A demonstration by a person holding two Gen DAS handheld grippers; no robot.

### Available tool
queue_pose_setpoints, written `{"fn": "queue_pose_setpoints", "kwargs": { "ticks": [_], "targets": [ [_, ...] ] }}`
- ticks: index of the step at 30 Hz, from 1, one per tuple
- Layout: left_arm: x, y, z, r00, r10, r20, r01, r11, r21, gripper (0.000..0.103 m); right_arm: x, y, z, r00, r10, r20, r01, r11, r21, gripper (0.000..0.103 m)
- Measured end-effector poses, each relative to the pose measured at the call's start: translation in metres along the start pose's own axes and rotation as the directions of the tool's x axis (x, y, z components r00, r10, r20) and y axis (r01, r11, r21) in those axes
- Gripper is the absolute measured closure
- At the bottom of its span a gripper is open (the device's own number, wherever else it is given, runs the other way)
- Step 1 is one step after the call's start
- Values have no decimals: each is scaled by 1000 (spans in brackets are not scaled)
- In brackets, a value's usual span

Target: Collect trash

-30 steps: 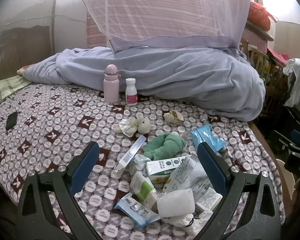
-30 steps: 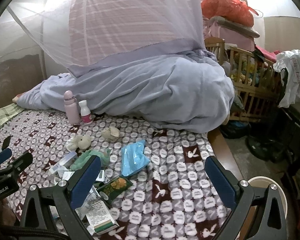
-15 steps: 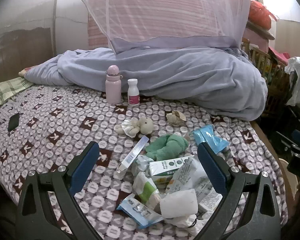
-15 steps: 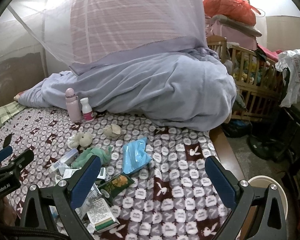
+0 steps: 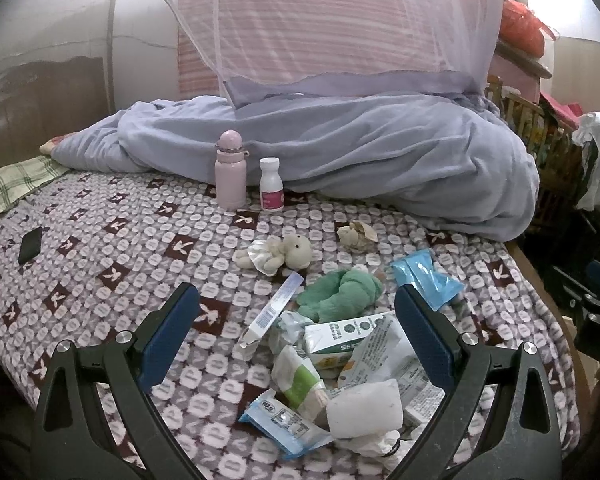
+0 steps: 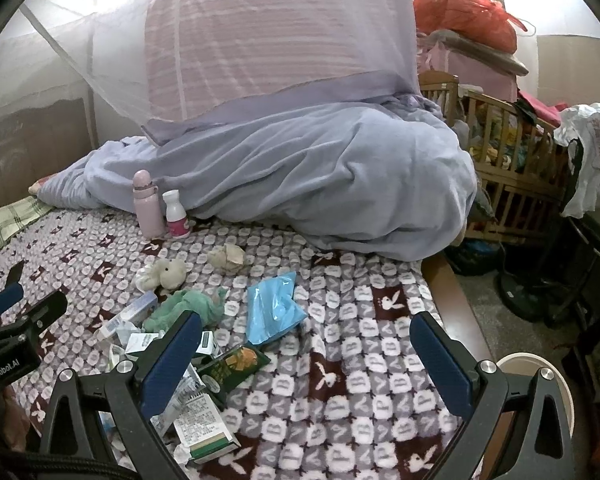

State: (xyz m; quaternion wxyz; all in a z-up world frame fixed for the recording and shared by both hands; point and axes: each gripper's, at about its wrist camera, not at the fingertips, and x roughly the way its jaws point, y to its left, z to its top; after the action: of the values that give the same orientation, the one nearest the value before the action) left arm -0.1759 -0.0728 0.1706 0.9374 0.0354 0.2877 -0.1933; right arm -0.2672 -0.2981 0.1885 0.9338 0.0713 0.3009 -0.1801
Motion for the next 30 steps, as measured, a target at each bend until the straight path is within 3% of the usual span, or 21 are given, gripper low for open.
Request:
{"fn": "queue_pose_setpoints", "kwargs": {
  "ticks": [24,30],
  "targets": [
    [15,5,-11,999,15,-38,-15,1000,-12,5,20,4,-7,998,5,-65,-7,999,-31,0],
    [20,15,-15,998,24,-61,-24,1000,3,5,32,6,-12,992,10,-127,-18,998,-57,0]
  ]
}}
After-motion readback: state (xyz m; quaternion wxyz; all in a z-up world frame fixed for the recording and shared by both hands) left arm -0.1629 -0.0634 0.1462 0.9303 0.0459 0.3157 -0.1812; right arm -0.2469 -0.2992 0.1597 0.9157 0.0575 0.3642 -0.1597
